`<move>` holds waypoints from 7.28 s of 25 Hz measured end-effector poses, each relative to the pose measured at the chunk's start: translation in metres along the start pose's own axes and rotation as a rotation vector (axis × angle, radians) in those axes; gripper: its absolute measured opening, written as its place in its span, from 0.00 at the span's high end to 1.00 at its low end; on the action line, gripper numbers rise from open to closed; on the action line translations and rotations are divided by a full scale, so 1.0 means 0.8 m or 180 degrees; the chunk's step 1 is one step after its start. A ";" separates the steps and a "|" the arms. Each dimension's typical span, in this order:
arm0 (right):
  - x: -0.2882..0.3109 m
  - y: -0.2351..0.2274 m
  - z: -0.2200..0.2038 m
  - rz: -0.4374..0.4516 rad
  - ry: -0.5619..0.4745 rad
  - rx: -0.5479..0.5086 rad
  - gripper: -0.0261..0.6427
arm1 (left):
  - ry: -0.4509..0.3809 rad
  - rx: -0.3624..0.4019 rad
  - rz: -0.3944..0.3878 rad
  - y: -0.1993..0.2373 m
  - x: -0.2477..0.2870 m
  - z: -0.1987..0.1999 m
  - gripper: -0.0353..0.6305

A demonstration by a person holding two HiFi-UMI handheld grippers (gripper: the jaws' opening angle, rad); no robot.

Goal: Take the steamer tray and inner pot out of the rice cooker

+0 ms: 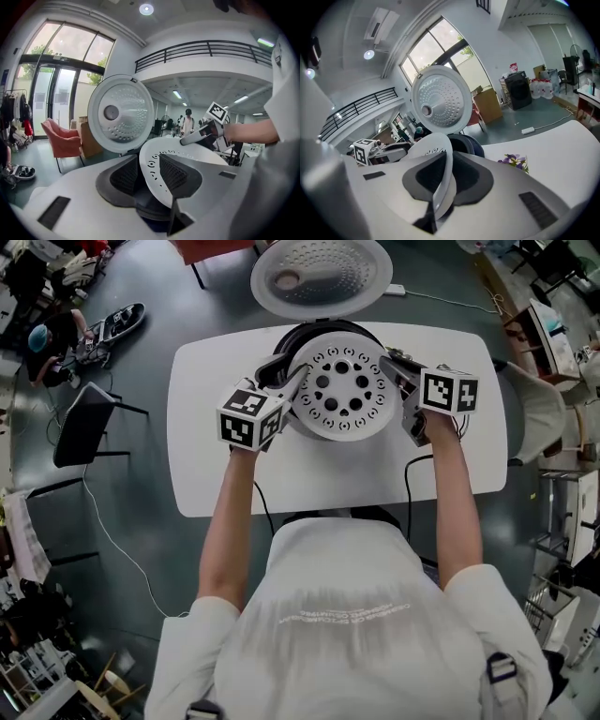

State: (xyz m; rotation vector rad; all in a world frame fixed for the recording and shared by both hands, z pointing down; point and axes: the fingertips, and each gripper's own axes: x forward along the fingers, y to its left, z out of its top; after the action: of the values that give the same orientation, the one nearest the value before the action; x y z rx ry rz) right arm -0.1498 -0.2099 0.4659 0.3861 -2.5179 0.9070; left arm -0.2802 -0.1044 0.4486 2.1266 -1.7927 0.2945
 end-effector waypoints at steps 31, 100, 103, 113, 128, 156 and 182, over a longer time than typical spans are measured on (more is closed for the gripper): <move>-0.348 -0.312 -0.025 -0.1306 -0.1157 0.1117 0.87 | 0.0185 0.0509 -0.0556 -0.275 0.234 0.069 0.91; -0.246 -0.239 0.029 -0.0837 -0.0977 -0.0476 0.92 | -0.0271 0.0434 0.0377 -0.209 0.131 0.093 0.93; -0.238 -0.205 0.054 -0.0649 -0.1080 -0.0612 0.92 | -0.0436 0.0313 0.0514 -0.184 0.105 0.107 0.93; -0.183 -0.027 0.104 -0.0023 -0.1217 -0.1226 0.92 | -0.0734 0.0419 0.0898 -0.097 -0.021 0.134 0.93; -0.075 0.064 0.077 0.0388 -0.0746 -0.1344 0.92 | -0.0418 0.0261 0.1278 0.001 -0.075 0.080 0.92; 0.037 -0.019 -0.032 0.0004 0.0313 -0.0880 0.58 | 0.0554 -0.0486 0.0994 0.047 0.000 -0.076 0.60; 0.035 -0.024 -0.020 -0.0230 0.0133 -0.0516 0.80 | 0.0407 -0.0810 0.1561 0.056 -0.008 -0.069 0.81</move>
State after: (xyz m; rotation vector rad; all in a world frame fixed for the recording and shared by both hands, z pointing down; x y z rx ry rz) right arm -0.1618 -0.2169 0.5007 0.3992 -2.5001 0.6713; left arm -0.3216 -0.0836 0.5027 1.4482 -2.1244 0.2934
